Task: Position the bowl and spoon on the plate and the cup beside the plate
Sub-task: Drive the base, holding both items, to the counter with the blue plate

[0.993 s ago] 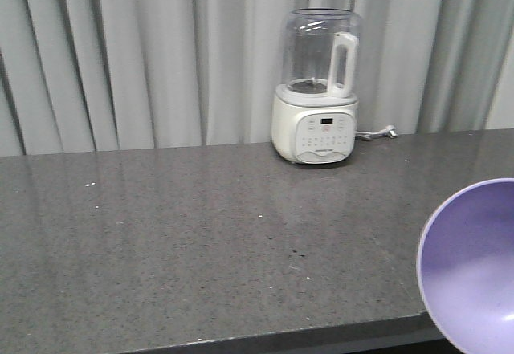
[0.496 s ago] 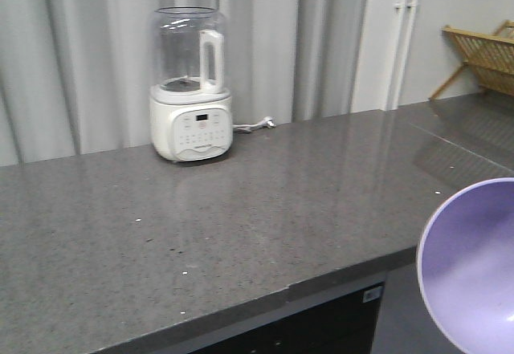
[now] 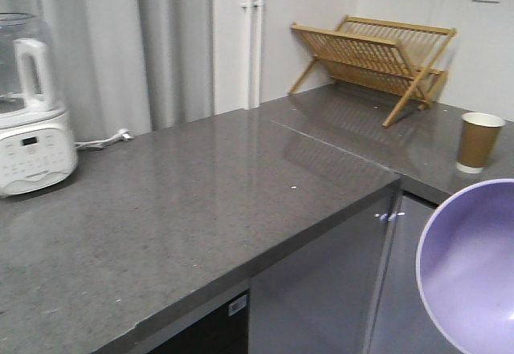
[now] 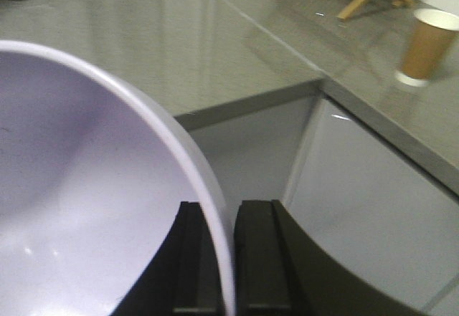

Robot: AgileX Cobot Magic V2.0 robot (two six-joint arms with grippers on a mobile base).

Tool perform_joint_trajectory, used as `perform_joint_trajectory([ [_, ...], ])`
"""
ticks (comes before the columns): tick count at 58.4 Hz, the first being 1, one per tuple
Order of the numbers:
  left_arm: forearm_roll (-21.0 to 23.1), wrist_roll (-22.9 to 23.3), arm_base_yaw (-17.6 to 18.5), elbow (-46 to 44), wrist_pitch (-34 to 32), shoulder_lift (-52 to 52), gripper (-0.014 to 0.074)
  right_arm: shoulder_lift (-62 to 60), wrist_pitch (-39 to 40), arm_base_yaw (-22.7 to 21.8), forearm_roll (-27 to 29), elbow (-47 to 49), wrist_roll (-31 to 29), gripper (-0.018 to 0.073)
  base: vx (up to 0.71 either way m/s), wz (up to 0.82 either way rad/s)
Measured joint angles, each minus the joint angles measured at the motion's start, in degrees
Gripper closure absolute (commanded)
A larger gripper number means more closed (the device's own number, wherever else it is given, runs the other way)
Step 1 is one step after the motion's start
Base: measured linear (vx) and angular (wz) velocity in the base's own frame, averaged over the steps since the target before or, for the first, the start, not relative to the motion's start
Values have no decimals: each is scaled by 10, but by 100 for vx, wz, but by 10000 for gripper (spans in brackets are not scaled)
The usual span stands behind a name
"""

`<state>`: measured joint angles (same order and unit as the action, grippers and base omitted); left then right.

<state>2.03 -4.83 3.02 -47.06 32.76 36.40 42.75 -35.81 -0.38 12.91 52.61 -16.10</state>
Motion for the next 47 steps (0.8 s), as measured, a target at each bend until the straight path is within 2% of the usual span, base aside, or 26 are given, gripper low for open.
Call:
perform_joint_trajectory([
  [47,0,0,0,0,0,0,602,0,0,0,0,0,0,568,19,-69],
])
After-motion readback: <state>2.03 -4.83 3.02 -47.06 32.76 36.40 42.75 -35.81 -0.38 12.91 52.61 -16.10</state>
